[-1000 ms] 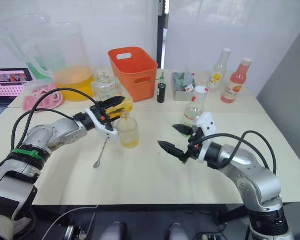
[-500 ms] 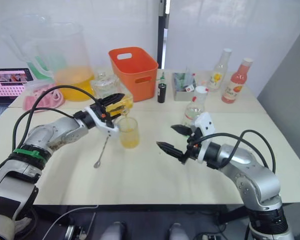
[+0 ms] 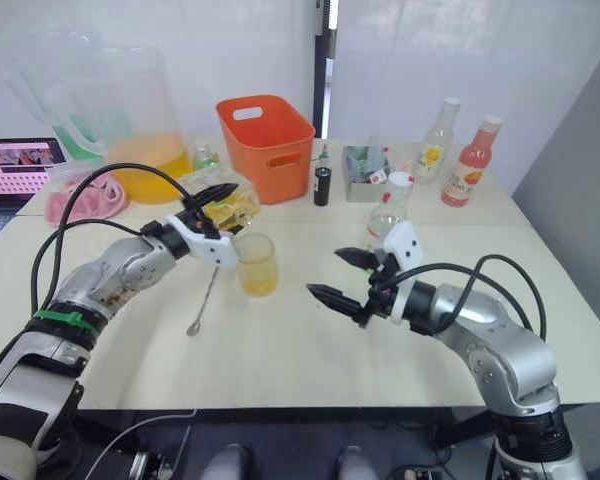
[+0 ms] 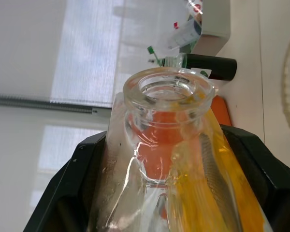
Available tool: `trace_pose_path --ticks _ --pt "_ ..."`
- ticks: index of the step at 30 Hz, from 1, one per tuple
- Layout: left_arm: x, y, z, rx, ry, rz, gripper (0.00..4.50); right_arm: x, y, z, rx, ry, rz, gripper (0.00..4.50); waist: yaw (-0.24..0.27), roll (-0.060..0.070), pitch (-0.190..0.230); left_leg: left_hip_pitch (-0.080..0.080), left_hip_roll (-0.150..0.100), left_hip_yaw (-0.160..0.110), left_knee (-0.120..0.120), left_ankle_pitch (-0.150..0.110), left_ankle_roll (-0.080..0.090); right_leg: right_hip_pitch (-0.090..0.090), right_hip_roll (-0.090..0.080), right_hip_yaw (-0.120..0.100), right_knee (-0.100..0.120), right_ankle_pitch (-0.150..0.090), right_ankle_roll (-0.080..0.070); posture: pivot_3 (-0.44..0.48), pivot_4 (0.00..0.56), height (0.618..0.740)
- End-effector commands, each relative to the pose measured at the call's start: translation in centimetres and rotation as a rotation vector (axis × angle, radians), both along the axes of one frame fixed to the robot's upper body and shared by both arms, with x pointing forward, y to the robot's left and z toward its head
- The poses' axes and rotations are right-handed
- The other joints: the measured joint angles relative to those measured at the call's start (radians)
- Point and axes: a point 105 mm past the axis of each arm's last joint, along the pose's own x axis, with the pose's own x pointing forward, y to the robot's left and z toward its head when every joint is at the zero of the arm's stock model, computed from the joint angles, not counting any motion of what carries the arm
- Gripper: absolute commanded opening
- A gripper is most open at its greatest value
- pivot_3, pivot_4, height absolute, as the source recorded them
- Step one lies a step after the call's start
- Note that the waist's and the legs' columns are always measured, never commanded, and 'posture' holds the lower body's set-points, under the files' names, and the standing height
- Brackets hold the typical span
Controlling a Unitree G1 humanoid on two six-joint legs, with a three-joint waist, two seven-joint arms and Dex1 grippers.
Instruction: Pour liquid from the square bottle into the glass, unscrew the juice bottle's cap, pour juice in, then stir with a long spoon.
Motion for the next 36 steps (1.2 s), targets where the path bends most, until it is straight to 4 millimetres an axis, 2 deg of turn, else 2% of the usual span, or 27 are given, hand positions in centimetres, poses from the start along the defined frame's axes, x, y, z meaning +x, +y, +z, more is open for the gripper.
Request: trace_pose_path --ticks 1,5,9,14,19,27,32,36 --pt "-0.8 0.8 5.8 -0.269 -0.025 -0.029 2.81 -0.2 0.1 1.0 0.002 -0.03 0.025 4.47 0.0 0.0 0.0 0.0 0.0 0.0 0.0 0.0 0.0 0.0 0.0 0.0 0.0 0.0 0.0 0.0 0.15 0.703" --pt "0.1 4.2 7.6 -0.614 0.098 0.047 2.81 -0.2 0.4 1.2 0.001 -0.031 0.049 4.47 -0.002 0.0 0.0 0.0 0.0 0.0 0.001 0.0 0.0 0.0 0.0 0.0 0.001 0.0 0.0 0.0 0.15 0.703" --pt "0.2 6.8 8.2 -0.826 0.195 0.071 2.81 -0.1 0.6 1.6 0.012 -0.035 0.069 4.47 -0.013 0.0 0.0 0.001 0.0 -0.002 0.001 0.0 0.0 0.0 0.001 0.0 0.002 0.0 0.0 0.0 0.15 0.703" --pt "0.5 11.1 6.9 -1.083 0.316 0.171 2.81 -0.1 1.0 2.1 0.024 -0.04 0.097 4.47 -0.015 0.0 0.0 0.0 0.0 -0.002 0.001 0.0 0.0 0.0 0.001 0.0 0.002 0.0 0.0 0.0 0.15 0.703" --pt "0.8 14.0 5.5 -1.253 0.38 0.262 2.81 -0.2 1.4 2.2 0.031 -0.035 0.122 4.47 -0.014 0.0 0.0 0.0 0.0 -0.003 0.001 0.0 0.0 0.001 0.001 0.0 0.002 0.0 0.0 0.0 0.15 0.703" --pt "0.8 15.7 4.0 -1.368 0.436 0.306 2.81 -0.3 1.7 2.4 0.031 -0.034 0.132 4.47 -0.012 0.0 0.0 0.0 0.0 -0.003 0.001 0.0 0.0 0.001 0.001 0.0 0.001 0.0 0.0 0.0 0.15 0.703" --pt "0.8 15.9 3.1 -1.362 0.468 0.323 2.81 -0.4 1.7 2.4 0.03 -0.033 0.129 4.47 -0.011 0.0 0.0 0.0 0.0 -0.003 0.001 0.0 0.0 0.001 0.001 0.0 0.001 0.0 0.0 0.0 0.15 0.703" --pt "0.7 15.7 3.1 -1.363 0.479 0.301 2.81 -0.4 1.7 2.5 0.027 -0.034 0.127 4.47 -0.012 0.0 0.0 0.0 0.0 -0.003 0.001 0.0 0.0 0.001 0.001 0.0 0.001 0.0 0.0 0.0 0.15 0.703"
